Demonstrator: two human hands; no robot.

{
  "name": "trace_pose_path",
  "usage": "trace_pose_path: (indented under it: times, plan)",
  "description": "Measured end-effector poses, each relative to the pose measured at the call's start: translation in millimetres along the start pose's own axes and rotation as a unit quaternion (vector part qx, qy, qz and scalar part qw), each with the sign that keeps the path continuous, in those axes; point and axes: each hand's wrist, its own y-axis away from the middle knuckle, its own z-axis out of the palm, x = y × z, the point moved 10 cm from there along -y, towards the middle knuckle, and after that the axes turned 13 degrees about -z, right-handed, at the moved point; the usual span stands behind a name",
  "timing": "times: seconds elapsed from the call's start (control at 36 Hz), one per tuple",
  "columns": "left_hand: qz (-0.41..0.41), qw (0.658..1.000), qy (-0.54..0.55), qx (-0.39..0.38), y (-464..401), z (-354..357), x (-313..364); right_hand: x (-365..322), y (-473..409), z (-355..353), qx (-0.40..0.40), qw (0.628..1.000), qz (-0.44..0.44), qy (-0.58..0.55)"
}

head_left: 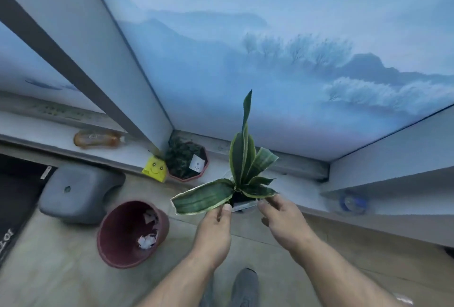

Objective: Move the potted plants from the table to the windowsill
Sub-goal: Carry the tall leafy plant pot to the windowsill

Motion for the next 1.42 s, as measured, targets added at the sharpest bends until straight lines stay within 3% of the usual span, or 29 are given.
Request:
trace_pose_path:
  times: [0.31,0.53,0.89,1.14,1.28,1.42]
  plan:
    - [0.011,0.998,0.018,0.055,-192.0,36.5,-44.1,119.5,-176.8,51.9,-0.051,0.997,-0.004,0.060]
    - [0.027,0.996,0.029,0.083,-256.9,46.7,-48.4,153.1,-244.3,72.0,-0.076,0.993,-0.018,0.092]
    - [0.011,0.995,0.038,0.094,-295.0,52.2,-60.6,179.9,-285.9,91.5,-0.103,0.988,-0.025,0.112]
    - [-0.002,0.997,0.044,0.065,-298.7,65.4,-56.3,184.5,-290.4,82.5,-0.051,0.995,0.009,0.087]
    - [-0.062,0.997,0.026,0.041,-291.0,72.0,-65.5,199.9,-276.6,78.1,-0.056,0.994,0.032,0.084]
    - [-0.088,0.995,-0.016,-0.033,-254.6,79.0,-62.9,194.0,-234.3,55.0,-0.038,0.996,0.055,0.052]
